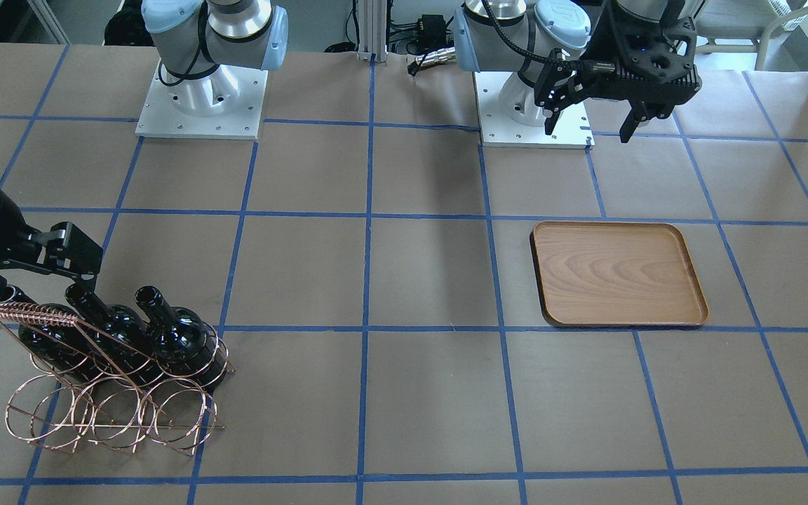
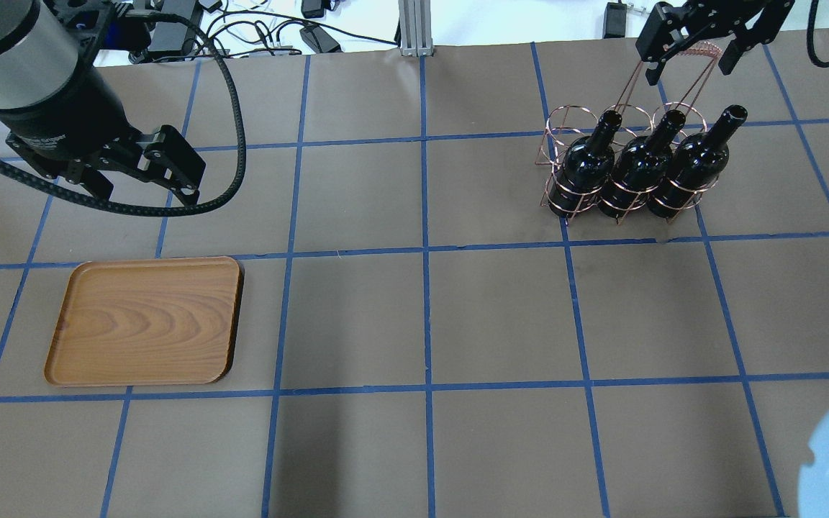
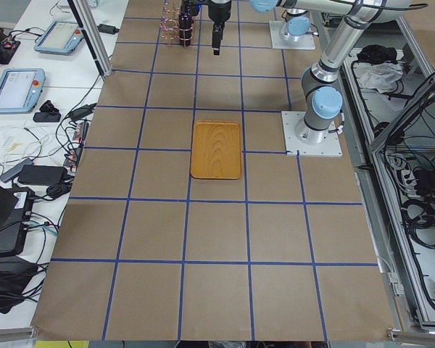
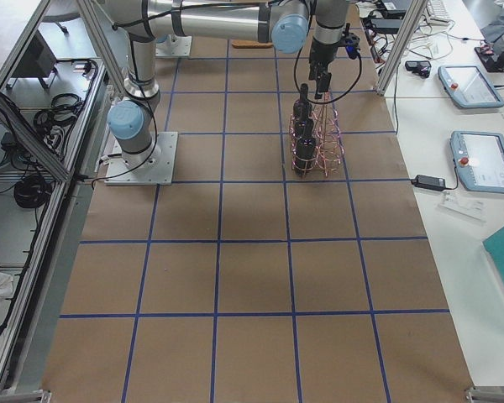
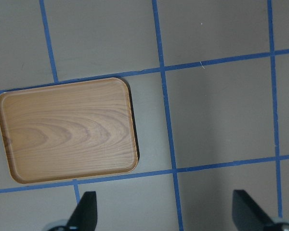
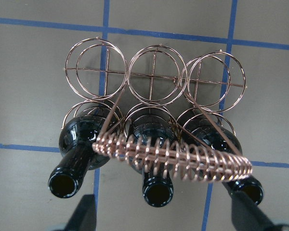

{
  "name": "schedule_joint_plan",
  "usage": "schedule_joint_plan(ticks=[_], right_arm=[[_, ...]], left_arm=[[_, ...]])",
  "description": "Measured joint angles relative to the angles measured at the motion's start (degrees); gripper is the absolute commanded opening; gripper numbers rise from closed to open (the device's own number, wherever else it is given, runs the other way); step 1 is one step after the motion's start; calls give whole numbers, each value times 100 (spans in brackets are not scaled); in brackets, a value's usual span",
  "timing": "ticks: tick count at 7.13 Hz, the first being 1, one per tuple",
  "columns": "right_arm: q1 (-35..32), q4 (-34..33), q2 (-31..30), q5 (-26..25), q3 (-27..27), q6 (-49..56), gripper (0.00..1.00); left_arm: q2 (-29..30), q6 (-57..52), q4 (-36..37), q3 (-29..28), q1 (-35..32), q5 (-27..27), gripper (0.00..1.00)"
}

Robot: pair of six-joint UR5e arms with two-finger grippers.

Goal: Take wine from basket and place on tray
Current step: 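Lower the right gripper over the bottle nearest the left arm in the rack, then grasp the dark wine bottle's neck with the right gripper and lift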

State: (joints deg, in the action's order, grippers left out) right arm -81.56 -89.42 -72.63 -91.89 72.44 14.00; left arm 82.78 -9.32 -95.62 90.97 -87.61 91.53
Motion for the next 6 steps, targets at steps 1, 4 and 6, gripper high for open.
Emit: schedule_joint_plan(ticks=[1,4,6], right_arm=[[23,-9,55,4,39,24,92],[34,-62,134,-14,371,43,83],[35,-104,188,-27,461,83,60]], left_arm=[[-4,0,0,4,3,15,100],[-5,-15,0,19,12,38,100],[-1,-26,9,28,19,43,100]])
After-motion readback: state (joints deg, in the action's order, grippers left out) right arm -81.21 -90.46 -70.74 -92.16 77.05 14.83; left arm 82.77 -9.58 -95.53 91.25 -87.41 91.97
